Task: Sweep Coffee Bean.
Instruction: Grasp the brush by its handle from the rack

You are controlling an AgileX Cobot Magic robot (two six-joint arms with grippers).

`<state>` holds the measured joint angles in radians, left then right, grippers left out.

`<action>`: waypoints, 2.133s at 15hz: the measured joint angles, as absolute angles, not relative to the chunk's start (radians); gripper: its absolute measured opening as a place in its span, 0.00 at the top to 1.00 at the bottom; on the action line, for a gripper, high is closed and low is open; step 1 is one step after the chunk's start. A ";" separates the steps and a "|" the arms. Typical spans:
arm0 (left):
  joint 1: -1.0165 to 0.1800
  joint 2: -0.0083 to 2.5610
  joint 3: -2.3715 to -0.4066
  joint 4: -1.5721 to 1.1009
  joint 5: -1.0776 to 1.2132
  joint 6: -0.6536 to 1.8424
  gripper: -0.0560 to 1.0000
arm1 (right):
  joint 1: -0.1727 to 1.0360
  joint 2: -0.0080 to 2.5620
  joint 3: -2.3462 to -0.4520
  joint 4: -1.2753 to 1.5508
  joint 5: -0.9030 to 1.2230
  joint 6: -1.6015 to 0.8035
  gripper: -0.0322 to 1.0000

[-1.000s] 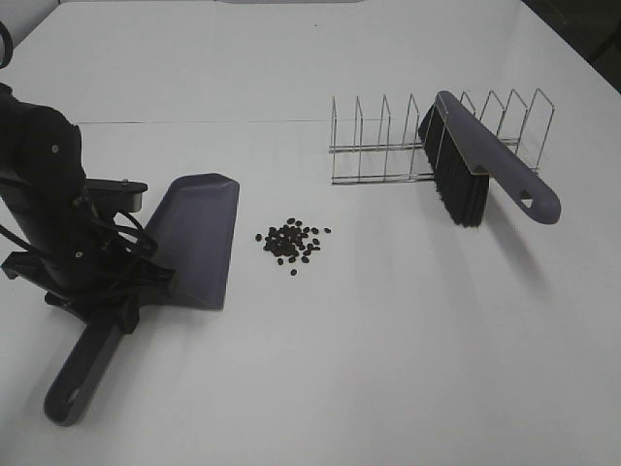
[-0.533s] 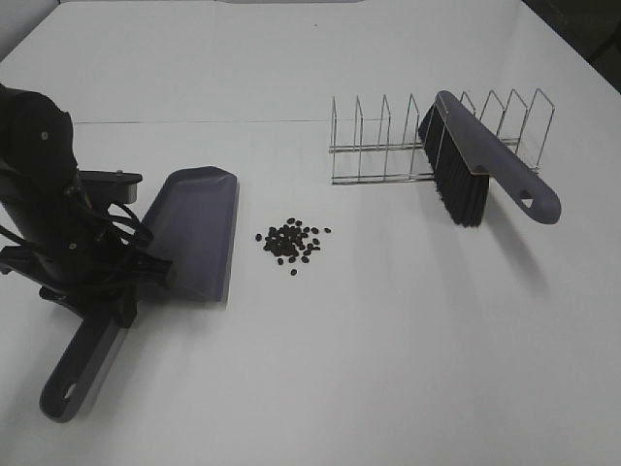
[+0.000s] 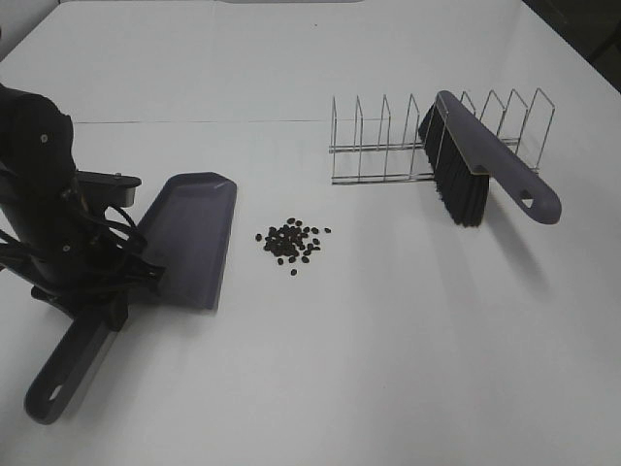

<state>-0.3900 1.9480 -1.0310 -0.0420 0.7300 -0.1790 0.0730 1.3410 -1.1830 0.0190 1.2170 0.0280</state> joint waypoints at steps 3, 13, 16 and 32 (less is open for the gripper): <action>-0.390 1.948 -1.031 -0.037 0.756 -0.179 0.65 | 0.073 1.544 -1.371 0.019 1.218 0.014 0.43; -0.390 1.948 -1.031 -0.023 0.793 -0.179 0.65 | 0.073 2.003 -1.840 0.104 1.220 -0.015 0.43; -0.390 1.948 -1.031 -0.023 0.795 -0.179 0.65 | 0.073 2.147 -1.993 0.100 1.218 -0.015 0.43; -0.390 1.948 -1.031 0.000 0.835 -0.175 0.65 | 0.073 2.380 -2.025 0.123 1.219 -0.007 0.34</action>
